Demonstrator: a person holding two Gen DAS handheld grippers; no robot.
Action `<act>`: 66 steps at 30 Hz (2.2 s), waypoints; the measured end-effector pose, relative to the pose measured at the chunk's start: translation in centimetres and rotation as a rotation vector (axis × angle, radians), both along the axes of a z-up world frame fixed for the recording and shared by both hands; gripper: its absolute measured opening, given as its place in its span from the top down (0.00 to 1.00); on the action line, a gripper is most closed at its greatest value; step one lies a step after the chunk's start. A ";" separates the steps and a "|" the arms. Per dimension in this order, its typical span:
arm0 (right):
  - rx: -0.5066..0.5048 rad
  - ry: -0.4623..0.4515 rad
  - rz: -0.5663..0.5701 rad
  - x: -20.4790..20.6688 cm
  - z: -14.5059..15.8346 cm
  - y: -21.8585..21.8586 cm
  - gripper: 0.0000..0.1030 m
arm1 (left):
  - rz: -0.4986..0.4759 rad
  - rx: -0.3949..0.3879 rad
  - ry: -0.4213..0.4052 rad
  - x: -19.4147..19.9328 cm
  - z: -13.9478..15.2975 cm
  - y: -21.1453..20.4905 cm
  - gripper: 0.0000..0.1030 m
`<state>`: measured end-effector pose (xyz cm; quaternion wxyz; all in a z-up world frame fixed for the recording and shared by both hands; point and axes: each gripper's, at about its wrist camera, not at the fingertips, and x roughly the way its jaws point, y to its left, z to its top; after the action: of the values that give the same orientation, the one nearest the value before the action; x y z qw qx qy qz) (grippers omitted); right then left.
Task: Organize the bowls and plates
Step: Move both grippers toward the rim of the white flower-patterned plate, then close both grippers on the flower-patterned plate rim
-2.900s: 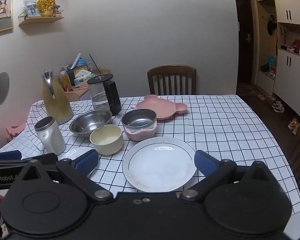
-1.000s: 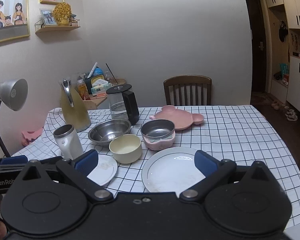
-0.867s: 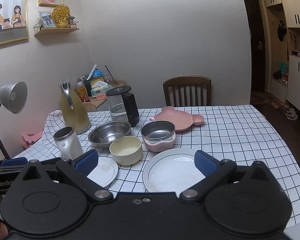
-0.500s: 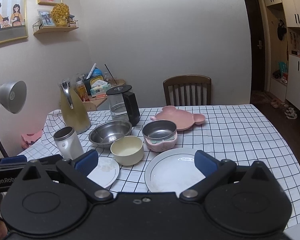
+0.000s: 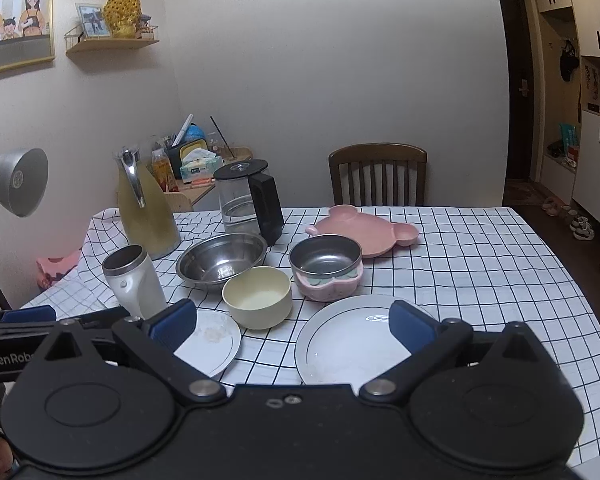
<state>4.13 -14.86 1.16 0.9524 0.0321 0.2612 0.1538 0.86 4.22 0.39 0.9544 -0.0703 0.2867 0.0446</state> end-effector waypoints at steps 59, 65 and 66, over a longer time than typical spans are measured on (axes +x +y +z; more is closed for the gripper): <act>-0.024 0.582 0.198 20.4 -16.6 13.6 0.88 | 0.113 -0.283 0.403 15.3 -16.7 15.4 0.85; -0.006 0.585 0.197 20.0 -16.5 13.2 0.90 | 0.113 -0.288 0.413 14.8 -16.5 15.6 0.86; -0.005 0.584 0.198 19.7 -16.5 13.1 0.90 | 0.111 -0.291 0.416 14.6 -16.5 15.6 0.86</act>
<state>23.85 -1.79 -15.32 0.8174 0.0472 0.5262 0.2297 15.42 19.78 -16.14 0.8508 -0.2115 0.4760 0.0688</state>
